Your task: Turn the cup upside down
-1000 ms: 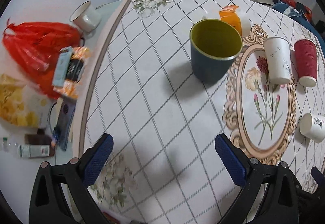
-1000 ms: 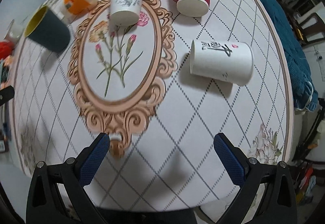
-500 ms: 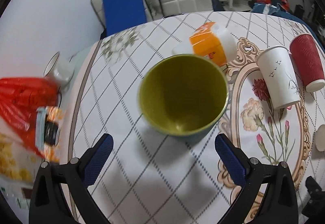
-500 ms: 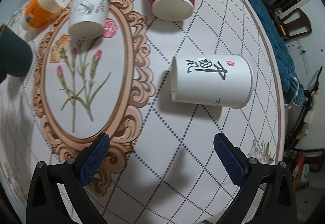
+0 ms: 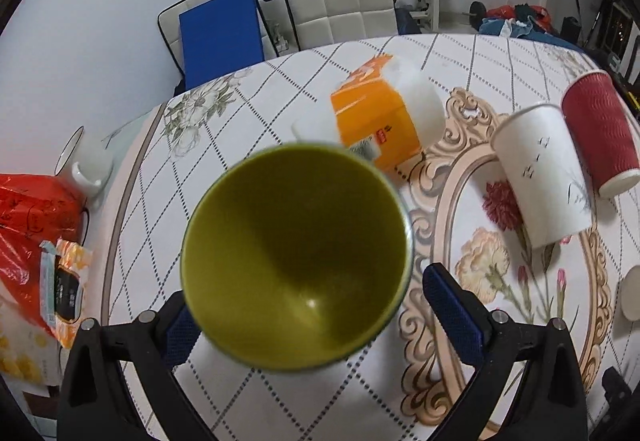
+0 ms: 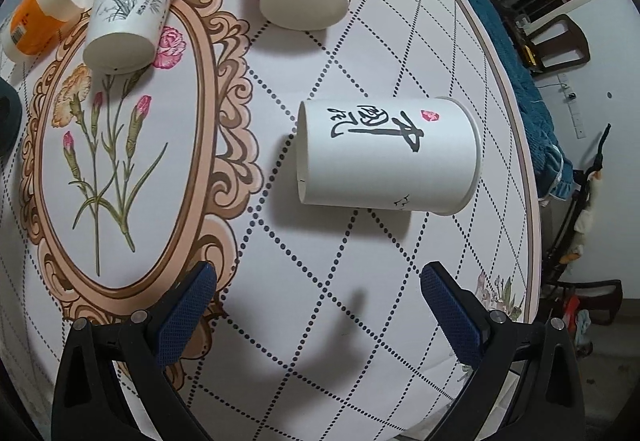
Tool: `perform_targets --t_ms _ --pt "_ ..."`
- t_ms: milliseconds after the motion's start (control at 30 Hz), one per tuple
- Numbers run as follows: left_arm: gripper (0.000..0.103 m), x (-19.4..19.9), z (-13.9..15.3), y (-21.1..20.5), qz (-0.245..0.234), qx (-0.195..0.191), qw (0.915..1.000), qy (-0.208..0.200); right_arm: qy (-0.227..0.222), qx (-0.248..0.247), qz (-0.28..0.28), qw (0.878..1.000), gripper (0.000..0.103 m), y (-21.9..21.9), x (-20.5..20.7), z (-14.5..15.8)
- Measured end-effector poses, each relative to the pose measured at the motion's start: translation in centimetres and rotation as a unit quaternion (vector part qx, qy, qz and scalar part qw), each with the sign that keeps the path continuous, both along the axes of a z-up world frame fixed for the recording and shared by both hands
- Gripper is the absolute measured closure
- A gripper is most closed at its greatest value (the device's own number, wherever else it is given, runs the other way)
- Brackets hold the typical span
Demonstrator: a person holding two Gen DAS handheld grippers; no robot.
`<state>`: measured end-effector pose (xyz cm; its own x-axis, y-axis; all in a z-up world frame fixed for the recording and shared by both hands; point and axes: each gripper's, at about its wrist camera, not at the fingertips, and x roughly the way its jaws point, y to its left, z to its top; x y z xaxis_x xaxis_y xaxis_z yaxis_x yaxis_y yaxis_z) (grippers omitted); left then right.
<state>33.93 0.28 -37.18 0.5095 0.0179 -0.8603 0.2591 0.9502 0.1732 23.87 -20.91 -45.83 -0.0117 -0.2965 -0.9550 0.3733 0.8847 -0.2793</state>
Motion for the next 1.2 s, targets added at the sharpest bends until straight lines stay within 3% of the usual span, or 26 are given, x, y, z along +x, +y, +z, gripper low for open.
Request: perform_targets --t_ms 33,133,367,633,833,1200 --pt "0.016 0.1 0.1 -0.1 -0.003 -0.003 1.0000 -0.001 -0.001 0.000 -0.002 1.000 0.000 -0.1 0.1 0.0" --pt "0.030 0.5 0.1 -0.3 -0.005 -0.003 1.0000 -0.008 -0.003 -0.001 -0.006 1.000 0.000 -0.1 0.1 0.1" --pt "0.036 0.6 1.1 -0.8 -0.008 -0.010 0.9996 -0.025 -0.010 -0.003 -0.008 1.000 0.000 0.1 0.1 0.4" --pt "0.036 -0.5 3.2 -1.4 -0.032 -0.007 0.9988 -0.036 -0.020 -0.001 -0.010 1.000 0.000 0.0 -0.2 1.0" --pt "0.036 -1.1 4.4 -0.7 -0.029 -0.029 0.9992 0.002 -0.032 0.001 -0.011 0.999 0.000 0.2 -0.5 2.3" --pt "0.036 -6.0 6.9 1.5 -0.002 -0.050 0.9906 0.128 -0.044 0.030 0.006 0.999 0.000 0.6 -2.5 4.2"
